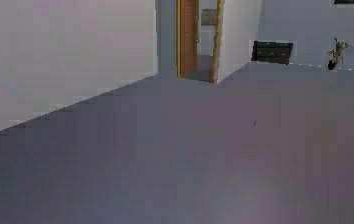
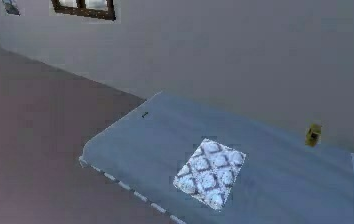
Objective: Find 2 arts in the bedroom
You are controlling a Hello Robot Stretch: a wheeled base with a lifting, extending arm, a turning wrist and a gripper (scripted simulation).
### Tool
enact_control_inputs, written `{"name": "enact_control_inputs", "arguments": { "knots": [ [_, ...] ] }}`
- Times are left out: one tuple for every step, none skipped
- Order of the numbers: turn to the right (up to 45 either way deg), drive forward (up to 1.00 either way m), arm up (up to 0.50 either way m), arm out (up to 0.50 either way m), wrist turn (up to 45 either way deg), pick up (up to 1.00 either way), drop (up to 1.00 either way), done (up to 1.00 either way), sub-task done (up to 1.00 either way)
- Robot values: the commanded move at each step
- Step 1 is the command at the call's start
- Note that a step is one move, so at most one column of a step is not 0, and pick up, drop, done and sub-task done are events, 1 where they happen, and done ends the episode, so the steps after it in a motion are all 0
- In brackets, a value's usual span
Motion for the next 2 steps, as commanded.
{"name": "enact_control_inputs", "arguments": {
  "knots": [
    [36.0,0.0,0.0,0.0,0.0,0.0,0.0,0.0,0.0],
    [0.0,1.0,0.0,0.0,0.0,0.0,0.0,0.0,0.0]
  ]
}}
